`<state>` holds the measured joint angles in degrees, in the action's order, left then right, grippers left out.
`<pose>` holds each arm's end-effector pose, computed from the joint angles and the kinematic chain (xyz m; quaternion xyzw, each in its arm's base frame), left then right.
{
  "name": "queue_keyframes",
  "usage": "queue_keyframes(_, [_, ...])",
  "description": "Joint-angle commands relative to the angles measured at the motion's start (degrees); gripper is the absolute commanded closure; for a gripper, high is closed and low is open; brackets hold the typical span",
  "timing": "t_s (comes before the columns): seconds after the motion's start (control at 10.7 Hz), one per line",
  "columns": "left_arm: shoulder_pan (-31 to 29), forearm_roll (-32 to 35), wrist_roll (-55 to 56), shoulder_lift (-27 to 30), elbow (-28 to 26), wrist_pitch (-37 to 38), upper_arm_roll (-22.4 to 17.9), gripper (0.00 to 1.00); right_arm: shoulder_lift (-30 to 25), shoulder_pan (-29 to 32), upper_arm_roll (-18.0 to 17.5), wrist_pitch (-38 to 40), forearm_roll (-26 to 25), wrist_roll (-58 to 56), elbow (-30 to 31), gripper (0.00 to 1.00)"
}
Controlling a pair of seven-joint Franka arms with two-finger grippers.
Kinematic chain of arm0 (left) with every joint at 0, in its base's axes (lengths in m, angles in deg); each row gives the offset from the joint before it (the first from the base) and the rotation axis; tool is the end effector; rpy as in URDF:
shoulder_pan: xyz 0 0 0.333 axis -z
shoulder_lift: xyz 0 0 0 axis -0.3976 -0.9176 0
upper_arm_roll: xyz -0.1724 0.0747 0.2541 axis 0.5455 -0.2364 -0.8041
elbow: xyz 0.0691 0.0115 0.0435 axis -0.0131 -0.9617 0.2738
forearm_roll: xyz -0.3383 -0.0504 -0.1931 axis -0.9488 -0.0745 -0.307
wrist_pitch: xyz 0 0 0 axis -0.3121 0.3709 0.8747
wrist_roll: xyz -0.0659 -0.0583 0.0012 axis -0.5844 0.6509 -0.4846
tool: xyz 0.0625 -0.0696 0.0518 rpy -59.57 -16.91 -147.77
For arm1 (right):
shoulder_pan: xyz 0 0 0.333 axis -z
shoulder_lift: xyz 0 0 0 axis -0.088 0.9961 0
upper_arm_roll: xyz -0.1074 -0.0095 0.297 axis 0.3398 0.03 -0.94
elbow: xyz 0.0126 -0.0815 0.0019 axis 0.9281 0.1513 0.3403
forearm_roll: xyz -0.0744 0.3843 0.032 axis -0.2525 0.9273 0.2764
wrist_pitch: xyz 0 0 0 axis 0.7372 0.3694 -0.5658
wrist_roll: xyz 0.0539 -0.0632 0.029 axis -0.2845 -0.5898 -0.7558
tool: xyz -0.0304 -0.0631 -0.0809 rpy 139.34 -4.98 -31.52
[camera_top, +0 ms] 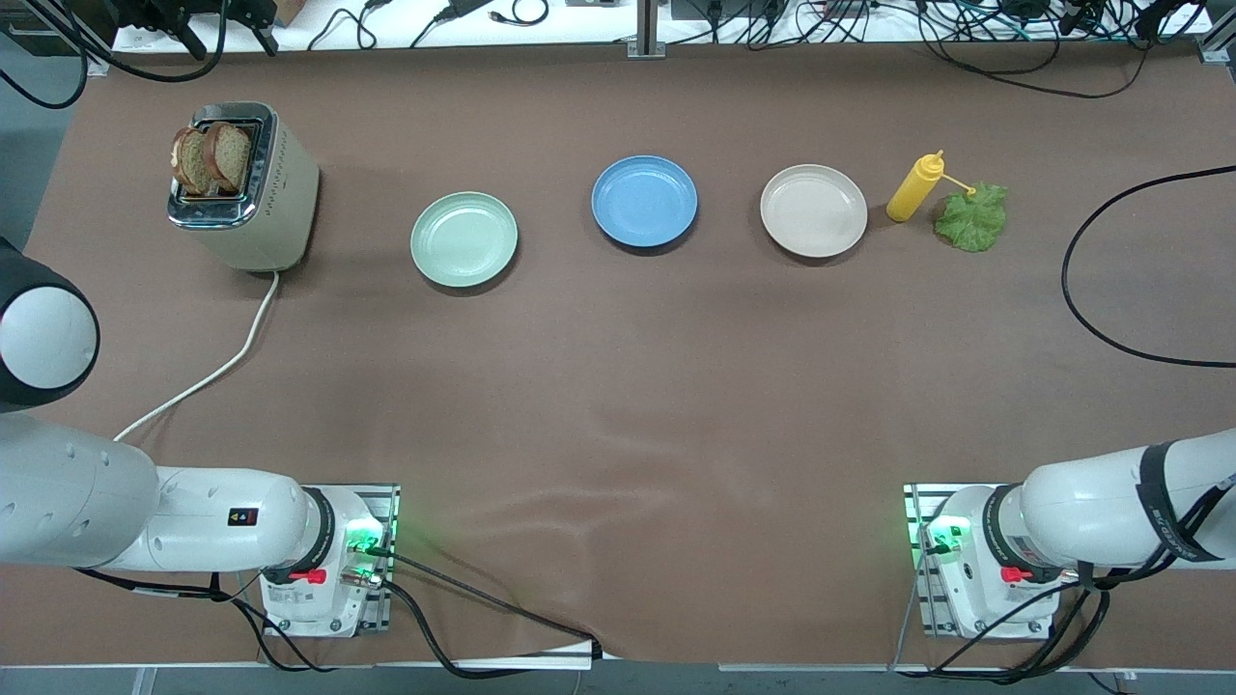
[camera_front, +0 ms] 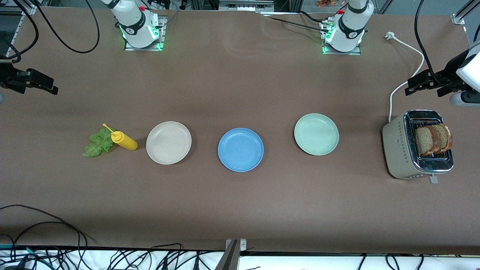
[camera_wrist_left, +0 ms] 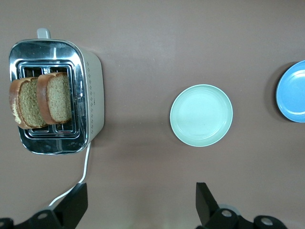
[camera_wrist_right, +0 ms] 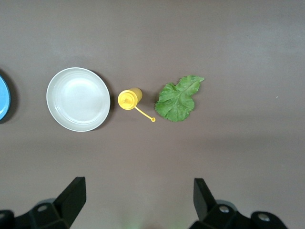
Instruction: Make sandwich in blue plate with both arms
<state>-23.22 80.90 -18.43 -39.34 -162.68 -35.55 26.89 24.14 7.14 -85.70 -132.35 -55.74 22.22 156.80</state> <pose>0.5597 -0.0022 0.6108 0.9986 0.0027 -0.0484 0.0225 0.5685 -0.0219 0.6148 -0.9992 0.0174 0.0348 0.0099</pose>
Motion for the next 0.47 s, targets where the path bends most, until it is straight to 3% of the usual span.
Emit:
queue_keyframes(0.0, [0.4,0.9,-0.6,-0.3,1.1,1.1,-0.1,0.0,0.2,-0.1,-0.3,0.2,-0.7,-0.2,-1.0,0.0])
queue_keyframes(0.37, [0.4,0.8,-1.4,-0.2,1.0,1.2,-0.2,0.0,0.1,-0.1,-0.3,0.2,-0.7,-0.2,-1.0,0.0])
